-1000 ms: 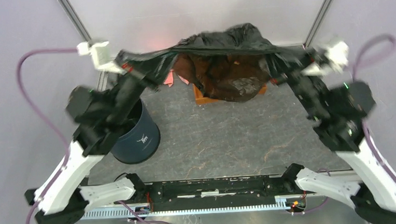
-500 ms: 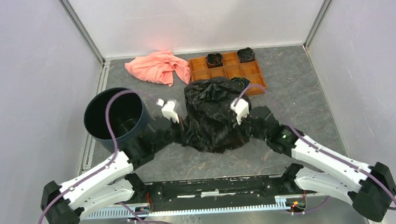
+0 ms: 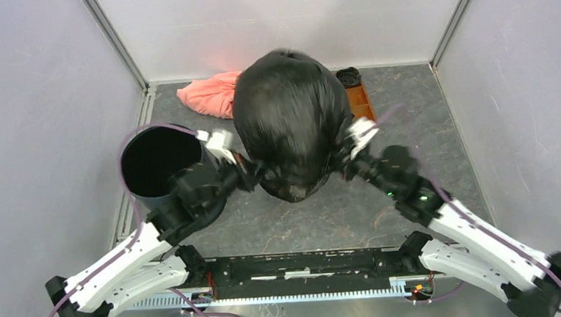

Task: Put the trash bags into the trash bin

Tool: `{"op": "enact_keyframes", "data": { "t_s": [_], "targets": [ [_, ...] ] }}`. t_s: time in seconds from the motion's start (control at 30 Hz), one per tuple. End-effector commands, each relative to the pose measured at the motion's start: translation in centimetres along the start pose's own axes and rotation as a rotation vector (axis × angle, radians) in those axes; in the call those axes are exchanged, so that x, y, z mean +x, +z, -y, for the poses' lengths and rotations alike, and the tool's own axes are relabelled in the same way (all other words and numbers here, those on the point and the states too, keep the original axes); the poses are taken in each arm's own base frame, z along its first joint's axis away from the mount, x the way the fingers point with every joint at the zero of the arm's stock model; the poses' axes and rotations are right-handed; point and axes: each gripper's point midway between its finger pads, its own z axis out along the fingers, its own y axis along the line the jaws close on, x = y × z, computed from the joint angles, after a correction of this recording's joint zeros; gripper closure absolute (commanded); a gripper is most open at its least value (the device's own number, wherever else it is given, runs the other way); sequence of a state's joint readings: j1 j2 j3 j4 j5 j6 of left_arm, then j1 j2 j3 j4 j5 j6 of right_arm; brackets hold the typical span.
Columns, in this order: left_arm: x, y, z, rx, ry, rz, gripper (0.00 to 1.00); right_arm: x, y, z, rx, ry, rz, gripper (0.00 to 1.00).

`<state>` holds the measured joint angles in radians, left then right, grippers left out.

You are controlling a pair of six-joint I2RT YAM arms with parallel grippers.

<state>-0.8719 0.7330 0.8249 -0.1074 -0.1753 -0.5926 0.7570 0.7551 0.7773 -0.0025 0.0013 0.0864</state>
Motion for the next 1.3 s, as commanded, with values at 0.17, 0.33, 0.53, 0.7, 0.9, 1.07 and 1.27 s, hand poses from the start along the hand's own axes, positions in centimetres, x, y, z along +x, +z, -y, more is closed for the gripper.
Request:
{"op": "enact_keyframes", "data": {
  "t_s": [0.17, 0.33, 0.53, 0.7, 0.9, 1.07, 1.27],
  "targets": [
    [-3.7, -3.2, 3.3, 0.083, -0.038, 0.011, 0.98, 1.9, 0.0, -0.1, -0.015, -0.037, -0.154, 0.99],
    [-4.7, -0.9, 6.4, 0.167, -0.037, -0.025, 0.98, -1.9, 1.7, -3.5, -0.200, -0.018, -0.127, 0.99],
    [-3.3, 0.0, 6.6, 0.218, -0.092, -0.015, 0.98, 0.9, 0.7, -4.3, -0.229, 0.059, -0.166, 0.87],
    [-3.3, 1.6, 7.6, 0.249, -0.083, -0.029, 0.98, -2.6, 0.1, -5.5, -0.286, 0.083, -0.073, 0.57],
    [-3.1, 3.6, 8.4, 0.273, -0.084, -0.034, 0.98, -4.3, 1.0, -6.6, -0.305, 0.120, -0.036, 0.26],
    [-2.4, 5.2, 8.7, 0.280, -0.097, -0.044, 0.98, -3.4, 2.0, -8.1, -0.268, 0.170, -0.039, 0.18],
    [-2.0, 6.2, 9.1, 0.281, -0.090, -0.053, 0.98, -1.4, 2.5, -7.0, 0.034, 0.087, -0.099, 0.04]
  ]
}}
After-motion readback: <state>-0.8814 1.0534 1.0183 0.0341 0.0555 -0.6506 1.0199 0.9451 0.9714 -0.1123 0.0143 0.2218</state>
